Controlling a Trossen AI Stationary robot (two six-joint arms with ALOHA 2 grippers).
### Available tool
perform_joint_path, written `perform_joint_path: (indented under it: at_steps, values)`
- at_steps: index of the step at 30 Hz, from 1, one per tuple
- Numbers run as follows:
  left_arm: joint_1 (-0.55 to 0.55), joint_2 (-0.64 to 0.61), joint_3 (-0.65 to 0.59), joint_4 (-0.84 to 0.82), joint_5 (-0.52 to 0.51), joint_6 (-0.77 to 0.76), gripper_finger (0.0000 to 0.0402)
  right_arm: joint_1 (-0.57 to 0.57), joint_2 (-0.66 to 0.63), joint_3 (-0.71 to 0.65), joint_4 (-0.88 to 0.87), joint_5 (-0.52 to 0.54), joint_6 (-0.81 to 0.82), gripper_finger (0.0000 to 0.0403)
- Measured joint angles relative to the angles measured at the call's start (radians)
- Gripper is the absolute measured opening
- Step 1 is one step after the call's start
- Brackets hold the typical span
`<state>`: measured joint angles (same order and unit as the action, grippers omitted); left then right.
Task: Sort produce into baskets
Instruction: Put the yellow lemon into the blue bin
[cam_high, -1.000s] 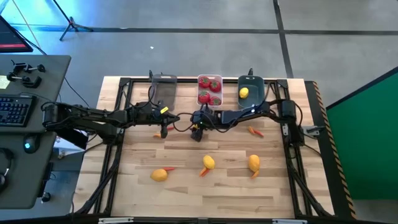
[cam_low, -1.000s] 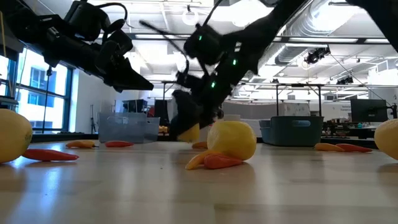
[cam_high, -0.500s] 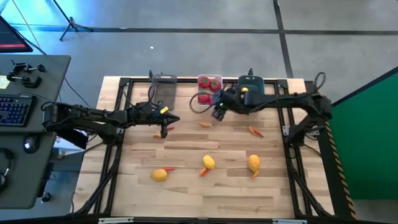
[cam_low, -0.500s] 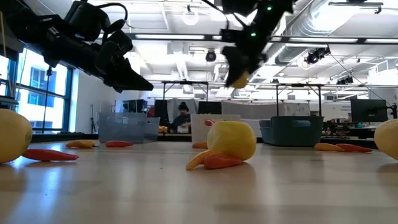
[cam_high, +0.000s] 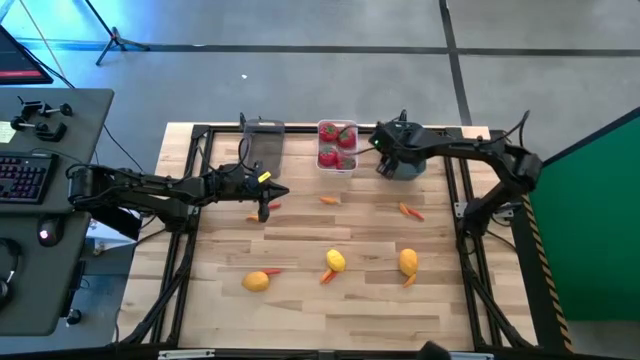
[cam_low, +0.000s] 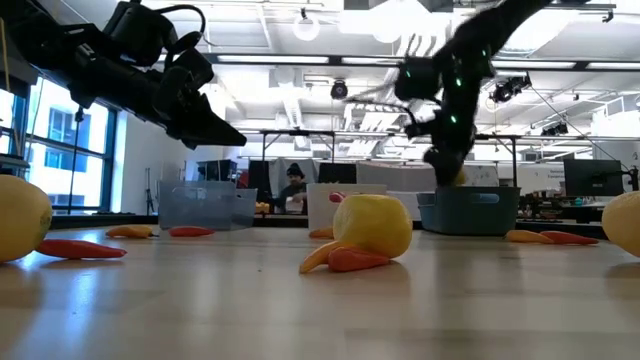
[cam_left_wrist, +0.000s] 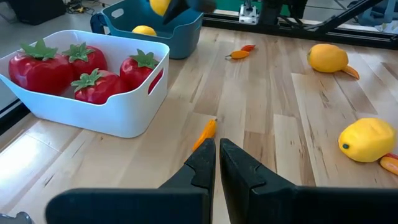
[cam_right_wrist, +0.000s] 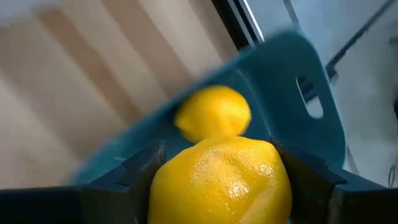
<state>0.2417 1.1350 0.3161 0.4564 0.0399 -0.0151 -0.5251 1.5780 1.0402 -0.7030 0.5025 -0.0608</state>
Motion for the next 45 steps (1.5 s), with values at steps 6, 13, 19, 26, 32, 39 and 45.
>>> perform_joint_path:
  at_steps: [6, 13, 19, 26, 32, 39, 45]
  values:
    - [0.000, 0.000, 0.000, 0.000, 0.000, 0.000, 0.0009, -0.134, 0.000, -0.077, 0.102, -0.080, -0.065, 0.0244]
    - [0.000, 0.000, 0.000, 0.000, -0.002, 0.000, 0.0009, -0.206, 0.000, -0.090, 0.169, -0.137, -0.077, 0.0259]
    - [-0.001, 0.000, 0.000, -0.008, -0.002, -0.007, 0.0009, -0.244, 0.000, -0.090, 0.164, -0.139, -0.026, 0.0293]
    - [-0.001, 0.000, 0.000, -0.024, -0.002, -0.009, 0.0019, -0.247, 0.000, -0.090, 0.138, -0.134, -0.025, 0.0301]
    - [0.000, 0.000, 0.000, -0.024, -0.004, -0.010, 0.0044, -0.220, 0.000, -0.053, 0.069, -0.090, -0.056, 0.0302]
    - [0.000, 0.000, 0.000, -0.024, -0.004, -0.009, 0.0049, -0.105, -0.084, 0.016, 0.001, -0.229, 0.012, 0.0254]
    - [0.000, 0.000, 0.000, -0.026, -0.004, -0.008, 0.0036, 0.102, -0.167, -0.044, 0.068, -0.215, 0.092, 0.0113]
